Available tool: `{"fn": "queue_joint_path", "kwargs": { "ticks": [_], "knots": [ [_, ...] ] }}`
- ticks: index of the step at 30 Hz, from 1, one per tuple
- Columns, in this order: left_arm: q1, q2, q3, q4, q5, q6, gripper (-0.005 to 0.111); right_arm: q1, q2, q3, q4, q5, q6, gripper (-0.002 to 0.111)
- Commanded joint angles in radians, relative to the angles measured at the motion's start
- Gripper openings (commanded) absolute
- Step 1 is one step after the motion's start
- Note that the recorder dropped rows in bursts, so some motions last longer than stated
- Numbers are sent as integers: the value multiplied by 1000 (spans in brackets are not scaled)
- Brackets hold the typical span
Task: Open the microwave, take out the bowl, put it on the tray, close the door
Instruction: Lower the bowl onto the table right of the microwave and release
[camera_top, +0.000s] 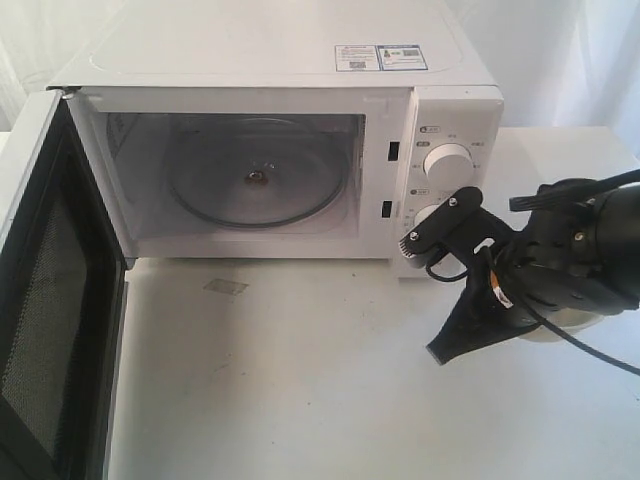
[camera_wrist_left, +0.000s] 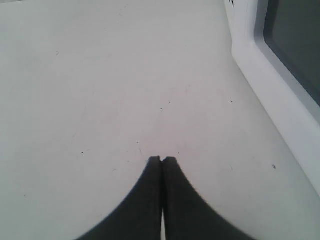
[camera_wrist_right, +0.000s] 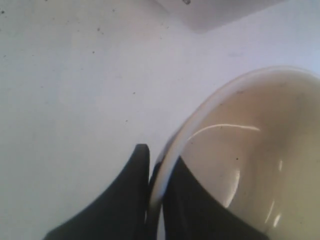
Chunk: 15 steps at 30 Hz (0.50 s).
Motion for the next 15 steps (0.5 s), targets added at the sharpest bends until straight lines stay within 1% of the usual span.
{"fn": "queue_joint_path", "kwargs": {
  "ticks": [1, 5, 15],
  "knots": [
    [3, -4, 4, -8, -3, 1, 0, -46, 31, 2, -75, -74, 26, 0],
    [3, -4, 4, -8, -3, 1, 0, -64, 67, -2, -78, -132, 26, 0],
    [3, -4, 4, -8, -3, 1, 0, -69, 111, -4, -96, -114, 22, 0]
  ]
}}
